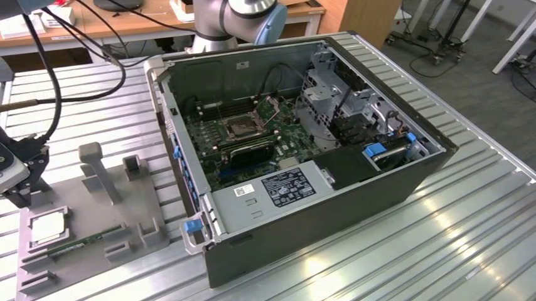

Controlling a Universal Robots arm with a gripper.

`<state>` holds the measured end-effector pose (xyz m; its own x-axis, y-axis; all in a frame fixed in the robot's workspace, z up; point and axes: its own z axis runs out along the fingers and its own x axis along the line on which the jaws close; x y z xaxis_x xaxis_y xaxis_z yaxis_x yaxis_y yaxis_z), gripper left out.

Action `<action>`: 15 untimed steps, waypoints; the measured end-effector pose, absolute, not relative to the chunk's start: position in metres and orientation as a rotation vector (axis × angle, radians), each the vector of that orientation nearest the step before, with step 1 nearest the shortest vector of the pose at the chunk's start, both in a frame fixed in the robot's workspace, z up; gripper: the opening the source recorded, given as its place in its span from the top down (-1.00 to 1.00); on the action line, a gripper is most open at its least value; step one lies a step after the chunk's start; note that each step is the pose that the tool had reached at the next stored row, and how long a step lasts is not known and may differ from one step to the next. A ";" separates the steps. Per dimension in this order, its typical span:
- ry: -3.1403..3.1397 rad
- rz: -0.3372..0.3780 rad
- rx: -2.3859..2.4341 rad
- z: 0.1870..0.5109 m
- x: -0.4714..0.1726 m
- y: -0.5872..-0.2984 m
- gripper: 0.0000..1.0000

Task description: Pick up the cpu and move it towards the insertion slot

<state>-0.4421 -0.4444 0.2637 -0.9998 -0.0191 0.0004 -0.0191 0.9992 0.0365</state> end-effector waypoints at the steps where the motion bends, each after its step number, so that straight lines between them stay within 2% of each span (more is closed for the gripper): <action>1: -3.140 -0.057 0.030 0.263 -0.442 -0.444 0.79; 15: -3.140 -0.057 0.030 0.254 -0.442 -0.444 0.79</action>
<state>-0.4421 -0.4444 0.2542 -0.9998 -0.0191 0.0004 -0.0191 0.9992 0.0364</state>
